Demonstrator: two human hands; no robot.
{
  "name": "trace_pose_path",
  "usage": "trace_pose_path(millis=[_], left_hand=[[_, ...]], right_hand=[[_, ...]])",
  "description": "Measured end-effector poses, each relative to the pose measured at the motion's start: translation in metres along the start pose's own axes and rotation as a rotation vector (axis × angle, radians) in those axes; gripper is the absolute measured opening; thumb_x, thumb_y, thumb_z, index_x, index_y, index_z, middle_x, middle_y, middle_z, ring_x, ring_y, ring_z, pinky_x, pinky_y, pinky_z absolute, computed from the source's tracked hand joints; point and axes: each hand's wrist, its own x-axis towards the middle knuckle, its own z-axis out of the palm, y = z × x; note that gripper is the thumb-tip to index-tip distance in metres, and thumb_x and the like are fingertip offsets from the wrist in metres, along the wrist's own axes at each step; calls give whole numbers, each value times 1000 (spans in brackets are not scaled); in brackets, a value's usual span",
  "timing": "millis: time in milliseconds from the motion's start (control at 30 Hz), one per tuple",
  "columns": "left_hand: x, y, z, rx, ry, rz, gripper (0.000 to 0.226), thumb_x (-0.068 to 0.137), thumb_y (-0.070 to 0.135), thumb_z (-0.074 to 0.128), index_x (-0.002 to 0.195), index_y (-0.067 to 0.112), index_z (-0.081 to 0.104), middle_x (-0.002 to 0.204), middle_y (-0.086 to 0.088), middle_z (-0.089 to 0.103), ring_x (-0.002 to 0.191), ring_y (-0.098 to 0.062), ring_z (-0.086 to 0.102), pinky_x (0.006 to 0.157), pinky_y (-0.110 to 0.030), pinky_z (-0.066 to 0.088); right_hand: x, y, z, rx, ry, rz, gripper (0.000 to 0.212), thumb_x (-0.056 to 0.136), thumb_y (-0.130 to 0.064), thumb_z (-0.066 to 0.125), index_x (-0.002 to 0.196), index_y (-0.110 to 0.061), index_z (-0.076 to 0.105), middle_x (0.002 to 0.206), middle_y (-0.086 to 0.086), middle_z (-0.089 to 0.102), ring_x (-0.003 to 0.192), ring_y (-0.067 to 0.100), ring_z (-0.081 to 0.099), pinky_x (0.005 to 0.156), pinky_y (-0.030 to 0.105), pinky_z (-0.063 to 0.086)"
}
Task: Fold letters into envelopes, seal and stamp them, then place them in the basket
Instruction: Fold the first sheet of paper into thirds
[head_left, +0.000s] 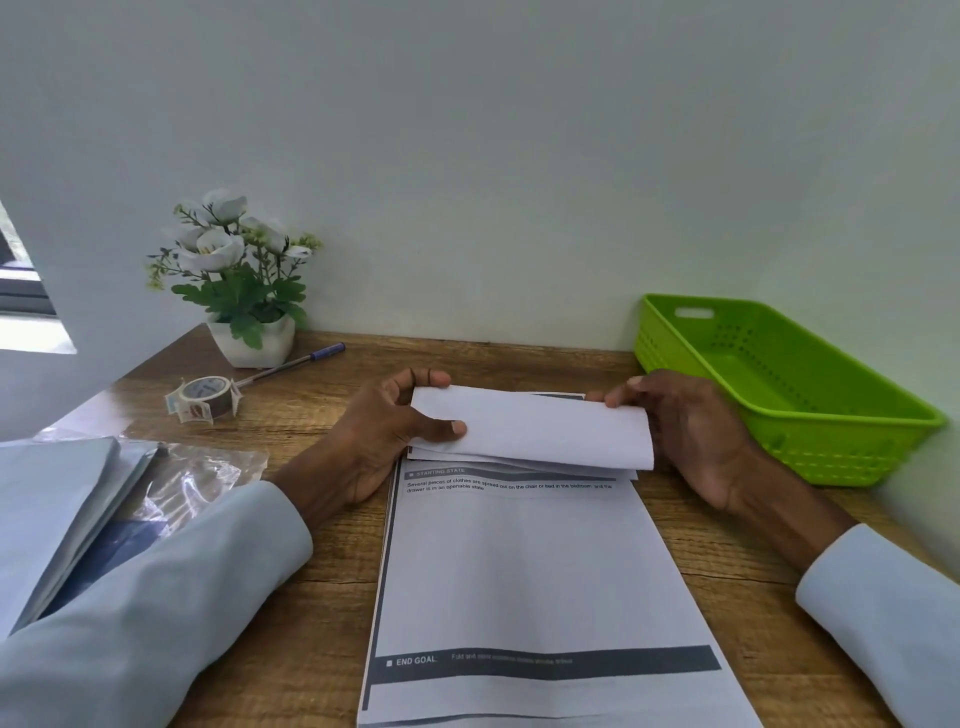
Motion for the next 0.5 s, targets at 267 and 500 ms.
trace_pose_path(millis=[267, 500], left_hand=[[-2, -3, -1, 75, -20, 34, 52, 63, -17, 78, 101, 16, 66, 119, -19, 65, 108, -37, 64, 88, -48, 57], [-4, -2, 1, 105, -20, 40, 53, 63, -20, 76, 98, 18, 65, 118, -17, 63, 109, -38, 62, 86, -48, 58]], right_hand=[[14, -16, 34, -1053, -118, -265, 35, 82, -60, 67, 87, -27, 76, 78, -3, 74, 71, 16, 67, 61, 31, 40], [27, -27, 54, -785, -274, -203, 17, 86, -34, 75, 92, -18, 78, 75, -6, 71, 65, 4, 59, 62, 25, 44]])
